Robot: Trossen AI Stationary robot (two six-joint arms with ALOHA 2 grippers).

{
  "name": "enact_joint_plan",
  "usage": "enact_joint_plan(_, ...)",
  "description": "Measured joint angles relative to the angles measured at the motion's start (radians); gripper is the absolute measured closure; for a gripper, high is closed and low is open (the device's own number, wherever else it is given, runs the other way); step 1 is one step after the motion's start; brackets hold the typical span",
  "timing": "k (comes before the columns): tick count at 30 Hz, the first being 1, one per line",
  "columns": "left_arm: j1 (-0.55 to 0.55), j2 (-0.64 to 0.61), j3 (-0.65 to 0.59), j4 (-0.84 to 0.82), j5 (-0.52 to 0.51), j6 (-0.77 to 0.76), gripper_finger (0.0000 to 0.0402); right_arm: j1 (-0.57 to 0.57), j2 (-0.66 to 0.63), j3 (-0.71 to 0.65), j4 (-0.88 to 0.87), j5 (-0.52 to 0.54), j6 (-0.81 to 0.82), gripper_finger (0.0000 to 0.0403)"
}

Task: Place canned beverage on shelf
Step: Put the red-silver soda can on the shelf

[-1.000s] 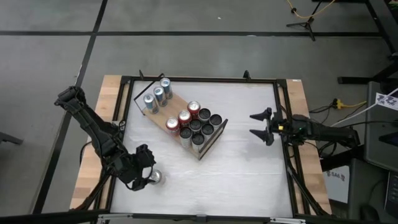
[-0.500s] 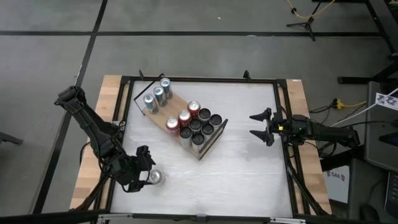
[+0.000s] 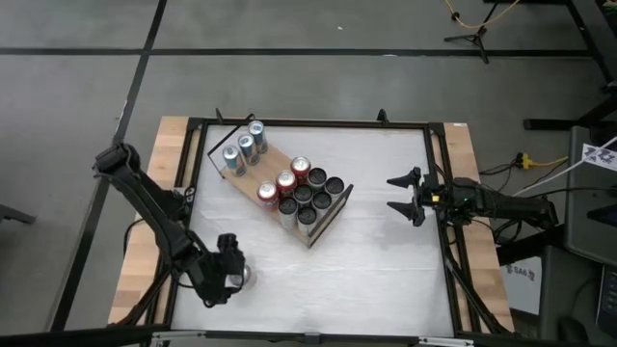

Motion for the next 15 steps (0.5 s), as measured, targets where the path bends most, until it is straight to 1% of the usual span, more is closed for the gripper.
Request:
enact_joint_plan(5, 0.0, 0.057, 0.0, 0.002, 0.0, -0.001, 0.0005, 0.0, 0.0, 0.0, 0.0, 0.0, 0.0, 0.0022)
enact_joint_plan(10, 0.0, 0.086, 0.0, 0.009, 0.0, -0.005, 0.0005, 0.0, 0.0, 0.0, 0.001, 0.0, 0.0, 0.0022)
enact_joint_plan(15, 0.004, 0.087, 0.0, 0.008, 0.0, -0.083, 0.0005, 0.0, 0.0, 0.0, 0.001, 0.0, 0.0, 0.0022)
